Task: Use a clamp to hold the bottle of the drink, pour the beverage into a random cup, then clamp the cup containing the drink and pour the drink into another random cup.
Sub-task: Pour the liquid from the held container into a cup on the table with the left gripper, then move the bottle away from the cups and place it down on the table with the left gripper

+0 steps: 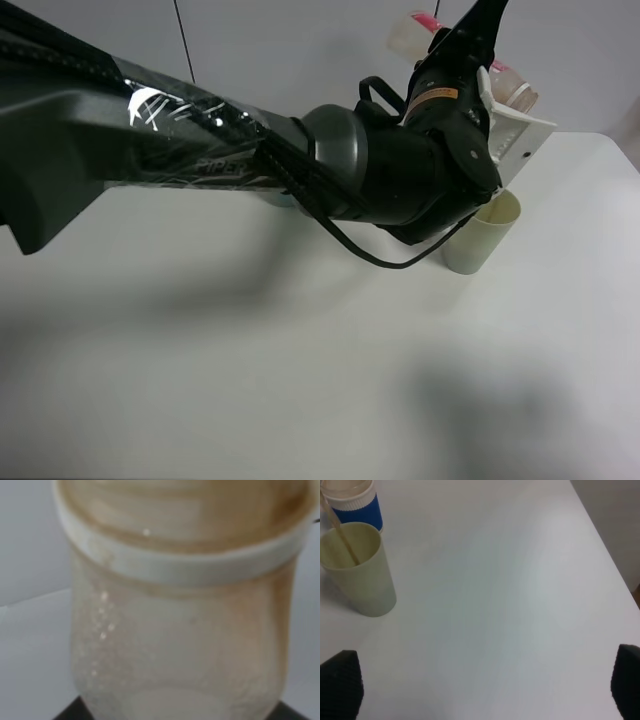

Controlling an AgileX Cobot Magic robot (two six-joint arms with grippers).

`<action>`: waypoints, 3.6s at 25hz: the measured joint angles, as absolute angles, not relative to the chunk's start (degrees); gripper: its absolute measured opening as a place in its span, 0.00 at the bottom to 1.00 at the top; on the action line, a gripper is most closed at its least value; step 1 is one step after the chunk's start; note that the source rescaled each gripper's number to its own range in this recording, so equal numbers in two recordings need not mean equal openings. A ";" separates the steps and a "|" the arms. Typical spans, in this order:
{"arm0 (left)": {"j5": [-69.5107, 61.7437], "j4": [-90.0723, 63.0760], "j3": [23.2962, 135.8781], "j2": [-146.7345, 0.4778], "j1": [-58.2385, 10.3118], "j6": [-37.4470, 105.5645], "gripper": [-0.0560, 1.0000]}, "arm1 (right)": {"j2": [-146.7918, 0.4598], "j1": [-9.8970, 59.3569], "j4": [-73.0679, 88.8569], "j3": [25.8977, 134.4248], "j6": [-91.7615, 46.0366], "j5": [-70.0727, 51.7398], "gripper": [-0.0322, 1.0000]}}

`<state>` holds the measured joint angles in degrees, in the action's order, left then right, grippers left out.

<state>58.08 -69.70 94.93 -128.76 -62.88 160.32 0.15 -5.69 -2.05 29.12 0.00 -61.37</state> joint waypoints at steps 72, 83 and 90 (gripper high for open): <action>39.15 -63.42 77.33 -110.73 -55.63 100.90 0.11 | 0.15 -5.69 -2.05 29.12 0.00 -61.37 0.95; 36.03 -44.10 57.02 -96.25 -51.38 67.11 0.11 | 0.15 -5.69 -2.05 29.12 0.00 -61.37 0.95; 32.81 -36.33 47.44 -88.45 -46.85 50.03 0.11 | 0.15 -5.69 -2.05 29.12 0.00 -61.37 0.95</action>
